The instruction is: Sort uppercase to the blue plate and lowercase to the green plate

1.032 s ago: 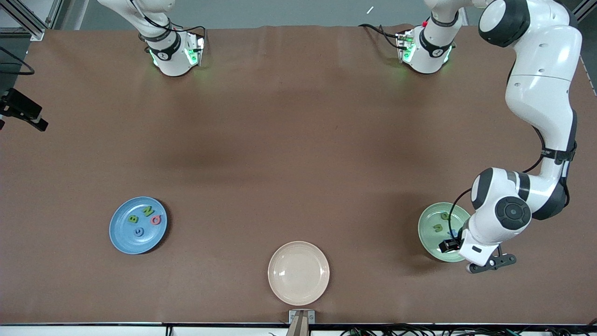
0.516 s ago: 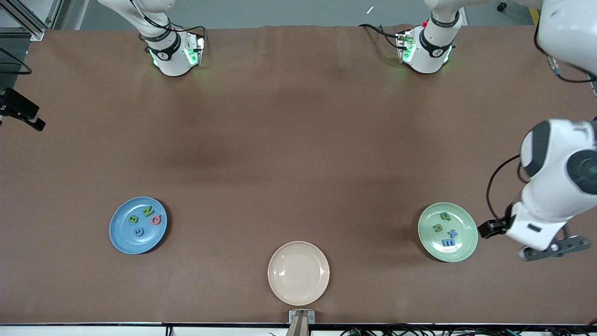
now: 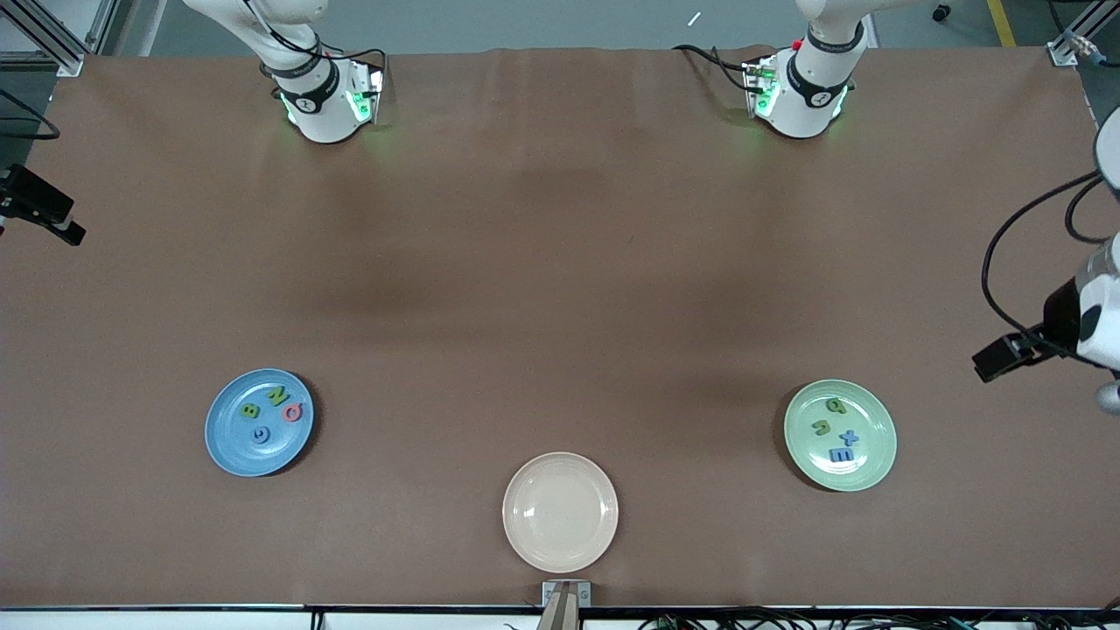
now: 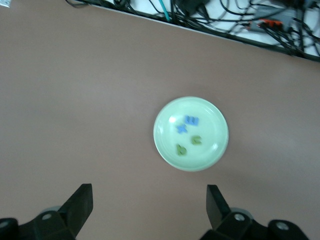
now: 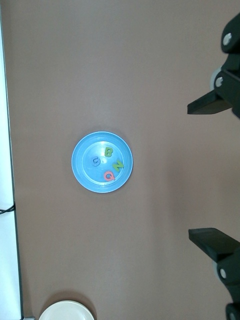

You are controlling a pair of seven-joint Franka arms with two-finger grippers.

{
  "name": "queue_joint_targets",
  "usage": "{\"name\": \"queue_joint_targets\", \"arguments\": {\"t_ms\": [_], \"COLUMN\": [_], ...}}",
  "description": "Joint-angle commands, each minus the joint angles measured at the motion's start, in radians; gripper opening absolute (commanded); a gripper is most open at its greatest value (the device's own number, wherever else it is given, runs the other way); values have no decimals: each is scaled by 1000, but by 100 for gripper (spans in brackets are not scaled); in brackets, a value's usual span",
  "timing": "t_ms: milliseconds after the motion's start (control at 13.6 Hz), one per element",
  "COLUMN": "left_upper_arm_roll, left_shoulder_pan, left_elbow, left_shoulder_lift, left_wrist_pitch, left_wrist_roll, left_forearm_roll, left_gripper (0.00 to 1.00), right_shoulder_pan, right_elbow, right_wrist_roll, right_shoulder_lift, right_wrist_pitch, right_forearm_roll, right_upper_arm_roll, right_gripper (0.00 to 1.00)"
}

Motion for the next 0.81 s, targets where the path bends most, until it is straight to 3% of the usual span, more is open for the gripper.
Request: {"name": "queue_joint_targets", "arguments": {"t_ms": [0, 221, 442, 663, 737], "left_upper_arm_roll": [0, 0, 23, 207, 236], "left_shoulder_pan": [16, 59, 42, -111, -143], "left_elbow": [-38, -38, -80, -238, -266], "left_shoulder_lift": [-93, -161, -240, -363, -377], "left_wrist_pitch": [-90, -214, -254, -196, -194], "left_wrist_roll": [90, 171, 228, 279, 279], "left_forearm_roll": [-95, -162, -172, -211, -218], "left_gripper": [100, 100, 100, 100, 100], "right_shoulder_pan": [-19, -19, -19, -19, -19], "right_elbow": [4, 4, 7, 13, 13], "right_wrist_roll": [5, 5, 5, 5, 5], "right_shoulder_lift": [-3, -3, -3, -3, -3], "right_wrist_pitch": [-7, -7, -7, -9, -9], "right_forearm_roll": [-2, -2, -4, -2, -2], "right_upper_arm_roll": [18, 18, 18, 18, 18], "right_gripper": [100, 100, 100, 100, 100]}}
